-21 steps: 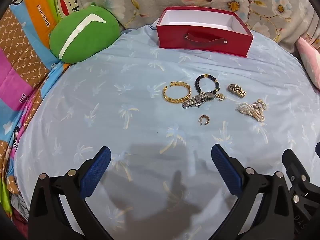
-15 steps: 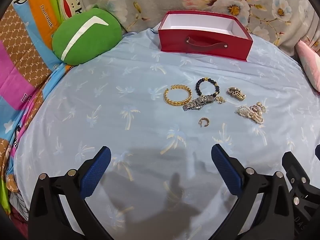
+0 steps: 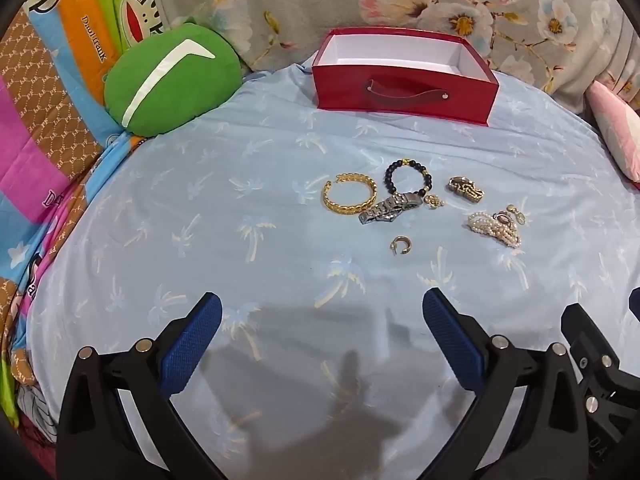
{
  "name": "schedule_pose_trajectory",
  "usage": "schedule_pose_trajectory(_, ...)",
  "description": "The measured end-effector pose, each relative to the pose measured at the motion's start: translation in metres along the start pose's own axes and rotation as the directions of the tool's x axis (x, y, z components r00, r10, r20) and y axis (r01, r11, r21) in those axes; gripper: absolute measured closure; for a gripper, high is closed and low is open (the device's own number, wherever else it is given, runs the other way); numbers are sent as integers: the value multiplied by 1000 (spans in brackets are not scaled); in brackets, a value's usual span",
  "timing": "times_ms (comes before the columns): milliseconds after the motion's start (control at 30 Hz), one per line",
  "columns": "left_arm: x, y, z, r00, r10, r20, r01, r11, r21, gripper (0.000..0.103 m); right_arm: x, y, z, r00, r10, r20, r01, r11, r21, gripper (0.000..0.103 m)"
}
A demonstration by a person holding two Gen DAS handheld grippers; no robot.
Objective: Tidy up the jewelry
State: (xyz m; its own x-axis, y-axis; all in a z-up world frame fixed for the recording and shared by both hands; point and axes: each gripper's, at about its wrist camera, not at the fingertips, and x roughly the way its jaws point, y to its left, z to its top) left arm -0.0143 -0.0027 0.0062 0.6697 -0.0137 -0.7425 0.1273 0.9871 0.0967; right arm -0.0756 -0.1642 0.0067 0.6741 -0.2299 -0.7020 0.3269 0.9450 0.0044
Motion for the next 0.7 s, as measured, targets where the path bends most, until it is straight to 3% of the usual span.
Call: schedule_pose_trajectory(700, 9, 4, -5, 999, 14, -48, -14, 1000, 2, 5, 0, 4, -1, 1000, 14, -10, -14, 1000, -7, 5)
